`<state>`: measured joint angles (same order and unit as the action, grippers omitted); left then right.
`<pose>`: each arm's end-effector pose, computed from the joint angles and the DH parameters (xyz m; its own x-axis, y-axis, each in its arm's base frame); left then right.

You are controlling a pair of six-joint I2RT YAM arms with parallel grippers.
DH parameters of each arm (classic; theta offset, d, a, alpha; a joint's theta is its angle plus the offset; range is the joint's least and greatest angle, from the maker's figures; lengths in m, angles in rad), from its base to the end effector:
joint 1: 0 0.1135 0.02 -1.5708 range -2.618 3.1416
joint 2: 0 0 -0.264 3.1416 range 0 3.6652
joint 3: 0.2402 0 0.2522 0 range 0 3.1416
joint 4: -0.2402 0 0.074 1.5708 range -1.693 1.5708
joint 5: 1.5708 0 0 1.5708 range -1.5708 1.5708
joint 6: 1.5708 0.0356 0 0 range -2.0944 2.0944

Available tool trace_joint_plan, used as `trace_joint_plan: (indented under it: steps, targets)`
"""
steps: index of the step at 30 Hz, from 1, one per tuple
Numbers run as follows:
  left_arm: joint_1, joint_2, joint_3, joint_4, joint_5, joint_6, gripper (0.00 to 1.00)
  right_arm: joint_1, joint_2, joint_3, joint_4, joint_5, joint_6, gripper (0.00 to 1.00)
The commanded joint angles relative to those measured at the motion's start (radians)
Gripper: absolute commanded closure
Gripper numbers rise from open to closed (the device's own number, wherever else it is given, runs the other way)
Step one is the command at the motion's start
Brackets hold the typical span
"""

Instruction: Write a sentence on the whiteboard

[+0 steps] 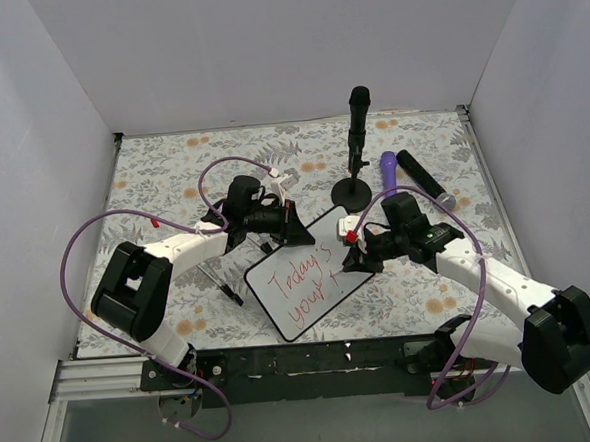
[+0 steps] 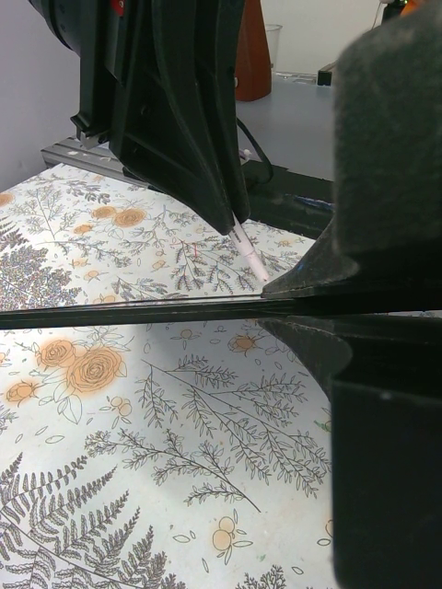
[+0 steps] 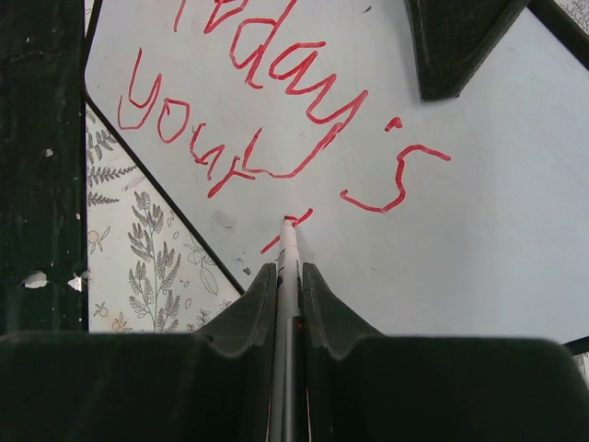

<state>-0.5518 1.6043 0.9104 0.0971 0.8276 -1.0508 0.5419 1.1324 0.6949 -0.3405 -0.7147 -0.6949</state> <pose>0.2730 -0.1988 0.2117 -0.9957 -0.0766 -0.0519 0.0186 0.3833 -0.9234 0.1825 0.1371 0.2323 0.0437 -0.5382 -0.8417 -0.9915 0.0803 -0.1028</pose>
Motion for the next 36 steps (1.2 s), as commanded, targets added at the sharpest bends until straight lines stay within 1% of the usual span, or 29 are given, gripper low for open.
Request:
trace_joint_plan:
  steps: [1, 6, 21, 30, 36]
  targets:
    - [0.001, -0.058, -0.001, 0.039, -0.001, 0.103, 1.0, 0.007, -0.016, 0.008, -0.009, -0.017, -0.026, 0.99]
    - [0.003, -0.06, -0.001, 0.036, 0.001, 0.106, 1.0, 0.006, -0.049, -0.011, -0.025, -0.002, -0.038, 0.99]
    - [0.003, -0.06, 0.002, 0.036, 0.005, 0.106, 1.0, 0.006, 0.01, 0.0, -0.025, 0.029, -0.026, 0.99]
    - [0.003, -0.057, 0.001, 0.043, 0.007, 0.103, 1.0, 0.018, 0.041, 0.011, -0.014, -0.029, -0.018, 0.99]
    - [0.003, -0.061, -0.002, 0.041, 0.004, 0.106, 1.0, 0.029, 0.075, 0.018, -0.055, -0.026, -0.049, 0.99]
